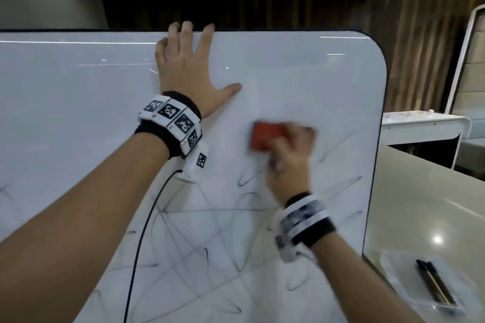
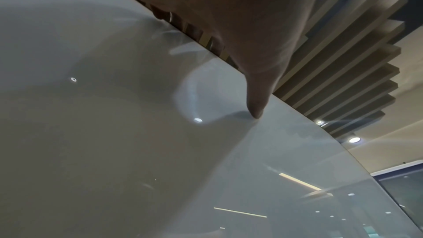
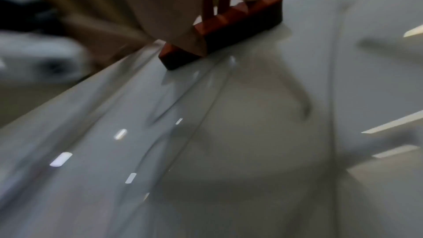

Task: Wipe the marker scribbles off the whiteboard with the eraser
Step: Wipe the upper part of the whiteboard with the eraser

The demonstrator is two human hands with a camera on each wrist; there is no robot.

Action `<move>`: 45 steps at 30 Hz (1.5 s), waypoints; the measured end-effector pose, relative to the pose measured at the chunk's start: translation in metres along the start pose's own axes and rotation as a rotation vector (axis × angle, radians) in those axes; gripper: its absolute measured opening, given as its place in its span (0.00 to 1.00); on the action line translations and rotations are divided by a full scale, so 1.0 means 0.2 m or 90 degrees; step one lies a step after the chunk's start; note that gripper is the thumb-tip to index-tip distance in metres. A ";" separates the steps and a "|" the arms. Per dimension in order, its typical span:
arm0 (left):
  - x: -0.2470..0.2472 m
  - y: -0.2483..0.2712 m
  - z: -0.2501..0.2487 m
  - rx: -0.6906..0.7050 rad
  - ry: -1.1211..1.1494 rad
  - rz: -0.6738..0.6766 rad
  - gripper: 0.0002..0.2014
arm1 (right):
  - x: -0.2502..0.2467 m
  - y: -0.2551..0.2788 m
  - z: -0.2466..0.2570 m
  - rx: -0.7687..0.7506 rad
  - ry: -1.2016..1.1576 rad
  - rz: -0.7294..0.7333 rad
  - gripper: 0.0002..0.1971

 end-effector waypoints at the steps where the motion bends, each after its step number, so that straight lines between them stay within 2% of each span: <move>1: 0.00 0.00 0.02 0.001 0.000 -0.003 0.52 | 0.07 0.11 0.12 -0.106 -0.007 0.080 0.13; 2: 0.00 0.01 -0.02 0.005 0.004 -0.007 0.52 | 0.05 0.21 0.14 -0.195 0.013 0.151 0.12; 3: 0.01 0.01 -0.01 0.008 -0.003 -0.008 0.52 | 0.07 0.25 0.15 -0.243 0.022 0.196 0.13; 5: 0.02 0.03 0.00 0.010 -0.007 -0.009 0.53 | 0.00 0.19 0.02 -0.212 0.033 0.190 0.16; 7: 0.02 0.03 0.01 0.008 -0.005 -0.010 0.53 | -0.10 0.04 -0.15 -0.059 0.035 0.086 0.19; 10: 0.02 0.03 -0.01 0.002 -0.007 -0.013 0.53 | -0.28 -0.20 -0.43 0.240 0.018 -0.128 0.22; 12: 0.02 0.02 -0.02 0.000 -0.007 -0.010 0.53 | -0.27 -0.22 -0.44 0.322 0.013 -0.189 0.23; 13: 0.02 0.03 -0.02 -0.003 -0.006 -0.007 0.53 | -0.22 -0.18 -0.38 0.304 0.018 -0.185 0.23; 14: 0.01 0.03 -0.02 -0.005 -0.007 -0.004 0.53 | -0.16 -0.10 -0.30 0.244 0.016 -0.150 0.23; 17: 0.01 0.03 -0.02 -0.011 -0.010 0.008 0.53 | -0.03 0.22 -0.01 -0.034 0.024 0.085 0.18; 19: 0.01 0.05 -0.04 -0.011 -0.010 0.018 0.50 | -0.08 0.28 -0.06 -0.168 0.060 0.181 0.17; 20: 0.01 0.07 -0.04 -0.001 -0.012 0.019 0.48 | -0.13 0.22 -0.15 -0.172 0.070 0.183 0.17; 21: 0.01 0.11 -0.05 0.019 -0.018 0.021 0.45 | -0.20 0.14 -0.25 -0.124 0.068 0.157 0.18; 24: 0.05 0.26 -0.10 0.134 -0.037 0.063 0.40 | -0.43 -0.14 -0.57 0.167 0.067 -0.012 0.21; 26: 0.09 0.35 -0.12 0.169 -0.041 0.095 0.40 | -0.46 -0.18 -0.62 0.273 0.039 -0.105 0.21; 28: 0.12 0.40 -0.14 0.162 -0.037 0.104 0.41 | -0.31 -0.03 -0.46 0.248 0.017 -0.106 0.21; 29: 0.13 0.41 -0.14 0.156 -0.039 0.103 0.41 | -0.22 0.09 -0.33 0.182 0.001 -0.063 0.21; 32: 0.15 0.42 -0.15 0.146 -0.045 0.115 0.41 | -0.07 0.46 -0.02 -0.072 -0.021 0.160 0.19; 33: 0.15 0.42 -0.15 0.144 -0.043 0.119 0.41 | -0.07 0.49 -0.03 -0.129 -0.015 0.200 0.18; 34: 0.16 0.42 -0.15 0.143 -0.042 0.122 0.41 | -0.09 0.45 -0.10 -0.142 -0.007 0.207 0.18; 35: 0.16 0.41 -0.15 0.141 -0.041 0.122 0.41 | -0.12 0.37 -0.20 -0.120 -0.005 0.174 0.18; 36: 0.16 0.42 -0.15 0.139 -0.038 0.120 0.41 | -0.17 0.29 -0.30 -0.057 -0.006 0.113 0.18; 39: 0.17 0.43 -0.15 0.136 -0.036 0.110 0.41 | -0.37 0.08 -0.62 0.243 0.003 -0.131 0.22; 41: 0.17 0.44 -0.16 0.136 -0.038 0.096 0.40 | -0.36 0.09 -0.63 0.356 -0.001 -0.207 0.23; 42: 0.17 0.45 -0.16 0.135 -0.039 0.091 0.40 | -0.30 0.14 -0.55 0.350 0.000 -0.201 0.23; 43: 0.18 0.45 -0.16 0.134 -0.038 0.089 0.40 | -0.23 0.21 -0.44 0.297 -0.015 -0.164 0.22; 45: 0.19 0.44 -0.17 0.130 -0.035 0.090 0.40 | -0.09 0.41 -0.20 0.104 -0.029 -0.007 0.21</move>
Point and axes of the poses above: each hand's wrist, its own y-axis away from the middle knuckle, its own x-axis out of the palm, z = x × y, the point moved 1 cm from there along -y, towards the middle knuckle, and after that the axes turned 4 degrees about -z, right-handed, at the moved point
